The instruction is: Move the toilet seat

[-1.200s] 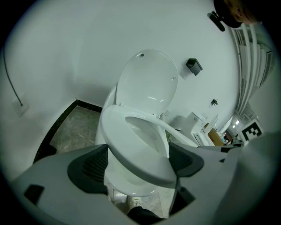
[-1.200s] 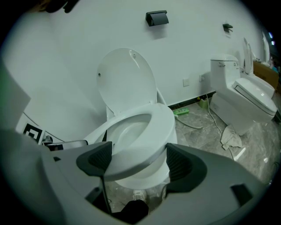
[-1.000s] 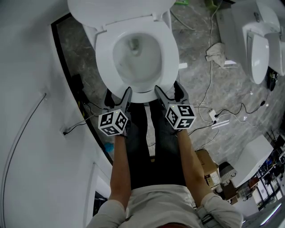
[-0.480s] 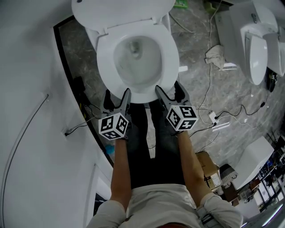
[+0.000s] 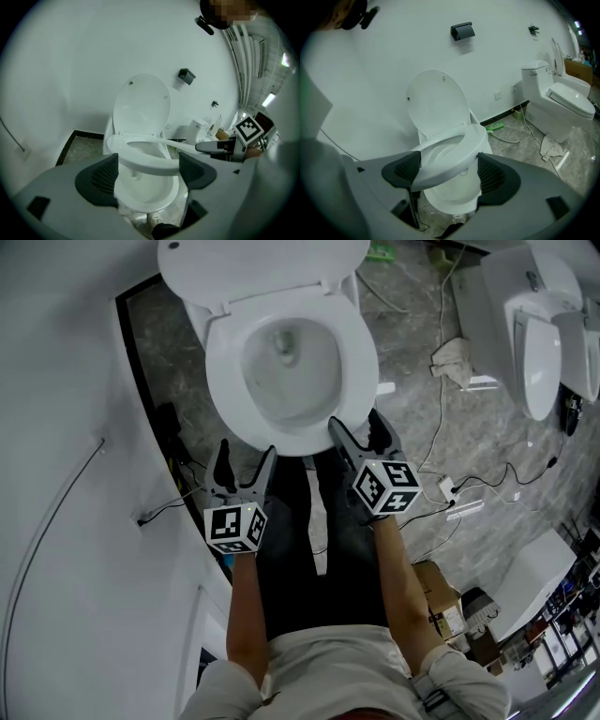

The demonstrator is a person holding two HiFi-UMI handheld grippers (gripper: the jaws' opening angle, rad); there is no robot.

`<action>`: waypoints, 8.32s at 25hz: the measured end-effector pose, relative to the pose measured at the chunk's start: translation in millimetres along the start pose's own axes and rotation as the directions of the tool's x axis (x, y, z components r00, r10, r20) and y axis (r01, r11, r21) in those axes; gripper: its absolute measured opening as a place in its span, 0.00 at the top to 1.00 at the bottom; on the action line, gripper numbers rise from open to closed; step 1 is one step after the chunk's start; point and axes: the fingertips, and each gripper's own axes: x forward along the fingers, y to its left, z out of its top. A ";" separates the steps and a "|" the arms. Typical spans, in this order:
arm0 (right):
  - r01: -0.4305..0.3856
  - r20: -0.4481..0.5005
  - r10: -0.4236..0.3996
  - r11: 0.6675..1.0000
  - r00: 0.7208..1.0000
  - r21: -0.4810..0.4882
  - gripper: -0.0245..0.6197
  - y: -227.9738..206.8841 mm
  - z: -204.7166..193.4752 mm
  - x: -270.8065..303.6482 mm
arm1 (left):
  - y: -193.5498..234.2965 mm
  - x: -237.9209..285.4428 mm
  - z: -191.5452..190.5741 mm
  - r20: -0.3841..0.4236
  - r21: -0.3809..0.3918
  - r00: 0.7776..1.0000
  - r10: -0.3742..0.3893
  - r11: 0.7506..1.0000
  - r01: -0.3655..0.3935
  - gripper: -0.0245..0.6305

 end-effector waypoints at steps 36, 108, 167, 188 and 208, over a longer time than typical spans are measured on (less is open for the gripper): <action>-0.027 0.072 0.026 1.000 0.997 0.010 0.33 19.6 54.0 -14.8 | -37.7 -0.2 35.0 -0.033 0.383 0.998 -0.047 0.922 0.056 0.43; -0.091 0.161 0.210 0.836 0.964 -0.541 0.56 98.3 177.0 -22.9 | -26.2 24.4 190.1 0.140 0.255 0.989 -0.054 0.967 0.017 0.47; -0.016 0.314 0.193 0.872 0.930 -0.490 0.65 111.9 290.4 43.4 | 3.7 89.9 300.4 0.295 0.173 0.956 0.012 0.983 -0.065 0.52; 0.002 0.331 0.185 0.870 0.925 -0.493 0.65 114.0 319.9 70.8 | 15.5 115.4 330.8 0.349 0.179 0.936 0.050 0.977 -0.119 0.52; 0.025 0.333 0.175 0.854 0.927 -0.519 0.63 120.6 344.7 100.4 | 27.9 141.0 357.0 0.364 0.224 0.930 0.051 0.964 -0.141 0.52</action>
